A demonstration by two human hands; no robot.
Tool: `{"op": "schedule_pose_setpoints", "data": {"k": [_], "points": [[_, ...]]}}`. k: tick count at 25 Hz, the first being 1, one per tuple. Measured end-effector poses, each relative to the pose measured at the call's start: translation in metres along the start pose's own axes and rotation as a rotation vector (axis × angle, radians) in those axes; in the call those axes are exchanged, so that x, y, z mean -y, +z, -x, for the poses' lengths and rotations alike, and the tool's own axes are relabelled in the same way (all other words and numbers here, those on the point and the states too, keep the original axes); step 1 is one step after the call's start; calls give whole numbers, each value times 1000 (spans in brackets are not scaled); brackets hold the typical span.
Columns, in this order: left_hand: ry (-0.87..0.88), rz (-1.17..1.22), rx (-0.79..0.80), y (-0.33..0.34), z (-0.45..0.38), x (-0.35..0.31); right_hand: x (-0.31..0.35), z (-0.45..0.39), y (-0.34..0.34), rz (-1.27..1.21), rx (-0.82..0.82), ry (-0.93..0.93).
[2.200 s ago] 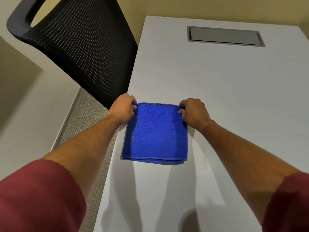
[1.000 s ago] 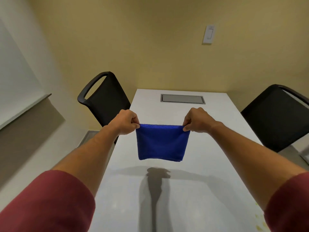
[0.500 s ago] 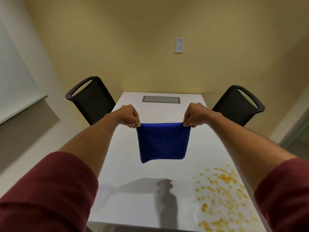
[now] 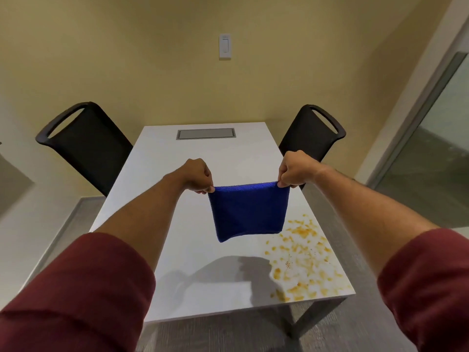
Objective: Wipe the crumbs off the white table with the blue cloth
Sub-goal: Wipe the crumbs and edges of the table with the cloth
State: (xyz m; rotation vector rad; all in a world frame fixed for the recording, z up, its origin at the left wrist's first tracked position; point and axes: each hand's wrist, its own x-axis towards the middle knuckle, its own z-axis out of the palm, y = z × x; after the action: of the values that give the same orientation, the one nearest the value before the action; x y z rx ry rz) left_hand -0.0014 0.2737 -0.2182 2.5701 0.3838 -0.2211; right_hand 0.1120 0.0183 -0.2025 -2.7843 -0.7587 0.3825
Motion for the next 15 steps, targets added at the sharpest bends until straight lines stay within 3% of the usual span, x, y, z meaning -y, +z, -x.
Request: {"op": "schedule_pose_setpoints", "data": {"k": [8, 15], "points": [[37, -3, 29, 42, -14, -14, -46, 2, 31, -7, -9, 43], [-83, 16, -16, 90, -22, -42, -104, -14, 47, 0, 59, -77]]}}
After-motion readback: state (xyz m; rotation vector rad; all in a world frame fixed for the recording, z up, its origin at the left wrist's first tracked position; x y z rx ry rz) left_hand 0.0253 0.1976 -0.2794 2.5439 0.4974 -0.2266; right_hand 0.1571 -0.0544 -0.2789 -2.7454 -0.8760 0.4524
